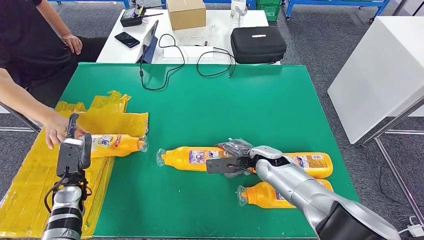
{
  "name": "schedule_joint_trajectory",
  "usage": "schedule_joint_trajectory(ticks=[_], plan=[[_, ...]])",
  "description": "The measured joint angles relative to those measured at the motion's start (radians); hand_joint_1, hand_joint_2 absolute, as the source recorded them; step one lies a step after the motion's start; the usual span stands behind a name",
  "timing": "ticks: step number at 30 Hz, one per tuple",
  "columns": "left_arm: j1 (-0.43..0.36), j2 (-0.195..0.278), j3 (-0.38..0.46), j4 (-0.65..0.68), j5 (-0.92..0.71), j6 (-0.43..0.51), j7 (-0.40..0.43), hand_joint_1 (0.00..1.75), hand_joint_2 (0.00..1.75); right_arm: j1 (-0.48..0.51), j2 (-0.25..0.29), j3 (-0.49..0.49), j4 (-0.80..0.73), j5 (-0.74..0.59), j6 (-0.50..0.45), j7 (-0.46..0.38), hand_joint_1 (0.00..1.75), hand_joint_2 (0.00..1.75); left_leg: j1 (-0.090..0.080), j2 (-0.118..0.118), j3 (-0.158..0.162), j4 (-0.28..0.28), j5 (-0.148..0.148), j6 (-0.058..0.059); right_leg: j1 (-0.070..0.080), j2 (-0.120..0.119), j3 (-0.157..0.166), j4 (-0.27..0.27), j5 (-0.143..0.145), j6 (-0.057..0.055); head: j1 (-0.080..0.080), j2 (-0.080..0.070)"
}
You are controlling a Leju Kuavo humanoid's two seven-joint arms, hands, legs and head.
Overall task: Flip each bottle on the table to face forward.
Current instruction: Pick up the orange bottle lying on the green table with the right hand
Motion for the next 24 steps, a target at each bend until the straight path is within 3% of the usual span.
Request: schedule_joint_trajectory(ticks=[4, 8, 16, 24], plan=[[0.072, -0.026, 0.016, -0.100, 0.139, -0.164, 0.032, 0.00, 0.00, 0.084, 0.006, -0.099, -0.053, 0.020, -0.116, -0.012, 1.75, 1.75, 0.000, 0.000, 0.000, 0.000, -0.001, 0.000, 0.000, 0.000, 0.000, 0.000, 0.000, 0.000, 0.000, 0.000], [0.155, -0.054, 0.028, -0.195, 0.287, -0.301, 0.067, 0.00, 1.75, 0.192, 0.015, -0.217, -0.162, 0.071, -0.171, -0.022, 1.75, 1.75, 0.000, -0.001, -0.003, 0.000, -0.001, -0.001, 0.000, 0.000, -0.002, 0.000, -0.001, 0.000, 0.000, 0.000], [0.353, -0.130, 0.021, -0.381, 0.650, -0.584, 0.171, 0.00, 1.75, 0.392, 0.072, -0.454, -0.499, 0.142, -0.213, -0.044, 1.75, 1.75, 0.000, -0.002, -0.009, 0.000, -0.002, -0.002, 0.000, 0.000, -0.009, 0.000, -0.001, 0.000, 0.000, 0.000], [0.413, -0.170, -0.054, -0.438, 0.739, -0.640, 0.206, 0.00, 1.75, 0.458, 0.120, -0.528, -0.624, 0.148, -0.215, -0.084, 1.75, 1.75, 0.000, -0.002, -0.009, 0.000, -0.002, -0.002, 0.000, 0.000, -0.009, 0.000, -0.001, 0.000, 0.000, 0.000]])
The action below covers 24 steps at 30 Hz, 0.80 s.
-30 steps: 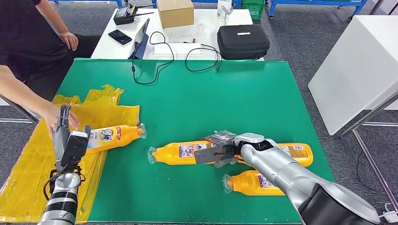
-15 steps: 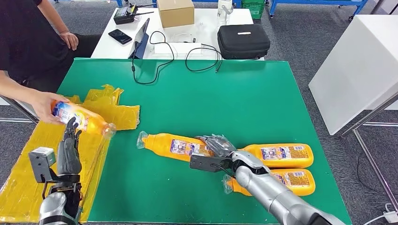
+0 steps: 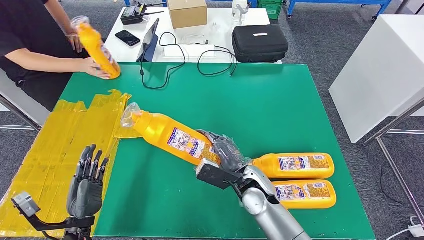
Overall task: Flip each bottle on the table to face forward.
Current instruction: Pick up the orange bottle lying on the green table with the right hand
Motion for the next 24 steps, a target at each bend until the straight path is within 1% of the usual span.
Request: schedule_joint_trajectory(ticks=[4, 10, 14, 21, 24], plan=[[-0.005, -0.011, -0.056, -0.003, 0.006, 0.027, -0.010, 0.00, 1.75, 0.008, 0.025, -0.004, -0.018, 0.000, 0.005, -0.007, 1.75, 1.75, 0.000, 0.001, 0.000, 0.000, 0.000, 0.000, 0.000, 0.000, 0.000, 0.000, 0.000, 0.000, 0.000, 0.000], [-0.031, -0.011, -0.124, -0.004, 0.019, 0.052, -0.020, 0.00, 1.75, -0.021, 0.088, 0.009, -0.003, 0.000, 0.030, 0.004, 1.75, 1.75, 0.001, 0.000, 0.000, 0.000, 0.000, 0.000, 0.000, 0.000, 0.000, 0.000, 0.000, 0.000, 0.000, 0.000], [-0.036, -0.011, -0.141, -0.004, 0.019, 0.056, -0.021, 0.00, 1.75, -0.035, 0.111, 0.014, 0.010, 0.000, 0.030, 0.008, 1.75, 1.75, 0.001, 0.000, 0.000, 0.000, 0.000, 0.000, 0.000, 0.000, 0.000, 0.000, 0.000, 0.000, 0.000, 0.000], [-0.039, -0.011, -0.152, -0.005, 0.023, 0.055, -0.023, 0.00, 1.75, -0.052, 0.130, 0.026, 0.035, -0.001, 0.034, 0.011, 1.75, 1.75, 0.000, 0.000, -0.001, 0.000, 0.000, 0.000, 0.000, 0.000, 0.000, 0.000, 0.000, 0.000, 0.000, 0.000], [-0.047, -0.010, -0.167, -0.005, 0.032, 0.054, -0.024, 0.00, 1.75, -0.077, 0.162, 0.058, 0.086, -0.006, 0.044, 0.022, 1.75, 1.75, 0.001, 0.001, -0.001, 0.000, 0.000, 0.000, 0.000, 0.000, -0.001, 0.000, 0.000, 0.000, 0.000, 0.000]])
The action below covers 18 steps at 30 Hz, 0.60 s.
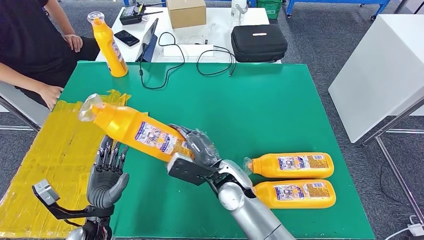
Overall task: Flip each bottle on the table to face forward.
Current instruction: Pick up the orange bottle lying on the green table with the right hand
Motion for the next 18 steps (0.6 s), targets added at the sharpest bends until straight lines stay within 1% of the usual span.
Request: schedule_joint_trajectory(ticks=[4, 9, 13, 18], plan=[[-0.005, 0.001, -0.019, -0.006, 0.007, -0.003, 0.000, 0.00, 1.75, -0.015, 0.051, 0.049, 0.083, -0.001, 0.001, 0.004, 1.75, 1.75, 0.001, -0.001, 0.000, 0.000, 0.000, 0.000, 0.001, 0.000, 0.000, 0.000, 0.000, 0.000, 0.000, 0.000], [-0.004, 0.003, -0.027, -0.015, 0.039, -0.002, -0.005, 0.00, 1.75, -0.018, 0.107, 0.127, 0.199, -0.010, -0.004, -0.018, 1.75, 1.75, 0.001, 0.000, 0.000, 0.000, 0.000, -0.001, 0.001, 0.000, -0.001, 0.000, -0.001, -0.001, 0.000, 0.000], [0.006, 0.009, -0.024, -0.020, 0.057, -0.003, -0.009, 0.00, 1.75, -0.024, 0.124, 0.203, 0.258, -0.041, -0.026, -0.024, 1.75, 1.75, 0.001, -0.001, -0.001, 0.000, 0.000, -0.001, 0.001, 0.000, -0.001, 0.000, -0.001, -0.001, 0.000, 0.000], [0.017, 0.018, -0.019, -0.022, 0.060, -0.003, -0.010, 0.00, 1.75, -0.033, 0.127, 0.240, 0.292, -0.056, -0.033, -0.027, 1.75, 1.75, 0.001, -0.001, -0.001, 0.000, 0.000, -0.001, 0.001, 0.000, -0.001, 0.000, -0.001, -0.001, 0.001, 0.000]])
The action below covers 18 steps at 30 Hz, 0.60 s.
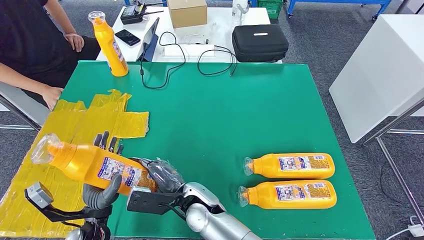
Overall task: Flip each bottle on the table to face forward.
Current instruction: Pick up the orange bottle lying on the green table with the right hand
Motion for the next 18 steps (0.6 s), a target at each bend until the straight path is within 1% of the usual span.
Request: schedule_joint_trajectory(ticks=[4, 7, 11, 15, 18], plan=[[0.006, 0.004, 0.003, 0.000, 0.004, 0.000, -0.001, 0.00, 1.75, -0.004, 0.001, 0.015, 0.015, -0.004, 0.002, -0.001, 1.75, 1.75, 0.000, 0.000, 0.000, 0.000, 0.000, 0.000, 0.000, 0.000, 0.000, 0.000, 0.000, 0.000, 0.000, 0.000], [0.018, 0.007, 0.010, 0.000, 0.019, -0.003, -0.002, 0.00, 1.75, -0.005, 0.002, 0.052, 0.029, -0.027, 0.004, 0.005, 1.75, 1.75, 0.000, 0.001, 0.000, 0.000, 0.000, 0.000, 0.000, 0.000, 0.000, 0.000, 0.000, 0.000, 0.000, 0.000], [0.043, 0.011, 0.024, -0.001, 0.036, -0.008, -0.002, 1.75, 1.75, -0.016, 0.002, 0.131, 0.055, -0.090, -0.004, 0.027, 1.75, 1.75, 0.000, 0.001, 0.000, 0.000, 0.000, 0.000, 0.000, 0.000, -0.002, 0.000, 0.000, 0.000, 0.000, 0.000], [0.065, 0.012, 0.036, -0.007, 0.038, -0.007, -0.003, 1.75, 1.75, -0.032, 0.002, 0.196, 0.080, -0.144, -0.025, 0.037, 1.75, 1.75, 0.000, 0.001, -0.001, 0.000, 0.000, 0.000, 0.000, 0.000, -0.005, 0.000, 0.000, 0.000, 0.000, 0.000], [0.069, 0.011, 0.042, -0.009, 0.034, -0.006, -0.006, 1.75, 1.75, -0.042, 0.003, 0.218, 0.094, -0.157, -0.036, 0.039, 1.75, 1.75, 0.000, 0.001, -0.001, 0.000, 0.000, 0.000, 0.000, 0.000, -0.006, 0.000, 0.000, 0.000, 0.000, 0.000]])
